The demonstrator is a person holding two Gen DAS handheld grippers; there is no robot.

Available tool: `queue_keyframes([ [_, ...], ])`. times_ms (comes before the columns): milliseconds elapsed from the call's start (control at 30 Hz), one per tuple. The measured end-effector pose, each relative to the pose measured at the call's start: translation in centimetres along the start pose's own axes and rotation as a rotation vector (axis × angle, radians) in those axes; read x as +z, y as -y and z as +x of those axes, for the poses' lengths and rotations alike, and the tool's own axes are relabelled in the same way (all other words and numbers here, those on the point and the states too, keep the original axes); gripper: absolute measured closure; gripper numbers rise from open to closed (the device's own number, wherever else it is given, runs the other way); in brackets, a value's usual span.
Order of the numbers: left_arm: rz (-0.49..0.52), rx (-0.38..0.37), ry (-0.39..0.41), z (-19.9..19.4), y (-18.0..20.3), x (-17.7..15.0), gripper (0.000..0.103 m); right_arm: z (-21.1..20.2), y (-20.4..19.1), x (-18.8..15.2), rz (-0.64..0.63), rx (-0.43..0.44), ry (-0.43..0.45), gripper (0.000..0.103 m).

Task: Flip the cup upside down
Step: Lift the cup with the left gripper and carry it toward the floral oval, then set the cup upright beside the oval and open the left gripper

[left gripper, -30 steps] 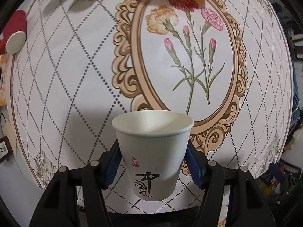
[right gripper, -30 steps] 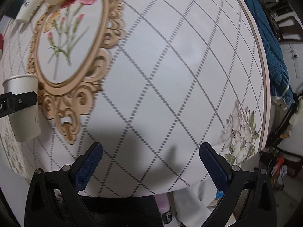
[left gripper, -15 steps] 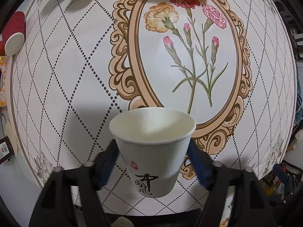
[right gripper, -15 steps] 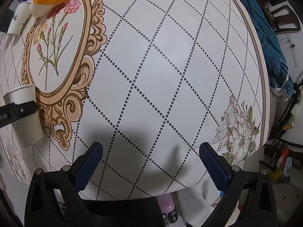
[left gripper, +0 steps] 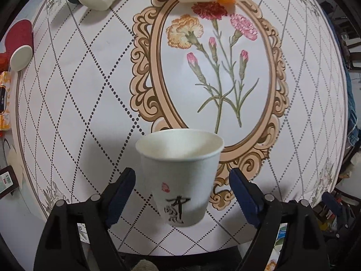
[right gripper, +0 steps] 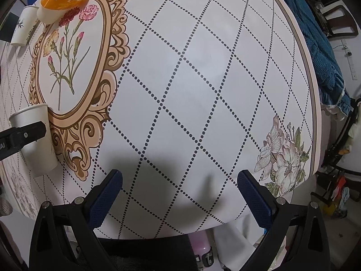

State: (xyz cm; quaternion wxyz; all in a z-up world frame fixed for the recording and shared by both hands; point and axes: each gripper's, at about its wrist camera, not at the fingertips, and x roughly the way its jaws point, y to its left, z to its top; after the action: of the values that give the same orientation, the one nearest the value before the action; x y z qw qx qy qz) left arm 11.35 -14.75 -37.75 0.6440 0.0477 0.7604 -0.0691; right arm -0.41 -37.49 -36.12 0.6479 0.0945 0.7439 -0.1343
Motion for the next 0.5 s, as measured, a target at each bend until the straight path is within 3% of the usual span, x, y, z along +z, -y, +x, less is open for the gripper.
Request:
queue_keyframes([
  [233, -0.003, -0.027, 0.075, -5.1, -0.8, -1.8, 0.018, -2.6, -2.4, -1.0, 0.009, 0.016, 0.019, 0.000],
  [500, -0.045, 0.008, 0.147, -9.3, -6.2, -4.9, 0.018, -6.7, -4.8, -3.9, 0.000, 0.063, 0.042, 0.000],
])
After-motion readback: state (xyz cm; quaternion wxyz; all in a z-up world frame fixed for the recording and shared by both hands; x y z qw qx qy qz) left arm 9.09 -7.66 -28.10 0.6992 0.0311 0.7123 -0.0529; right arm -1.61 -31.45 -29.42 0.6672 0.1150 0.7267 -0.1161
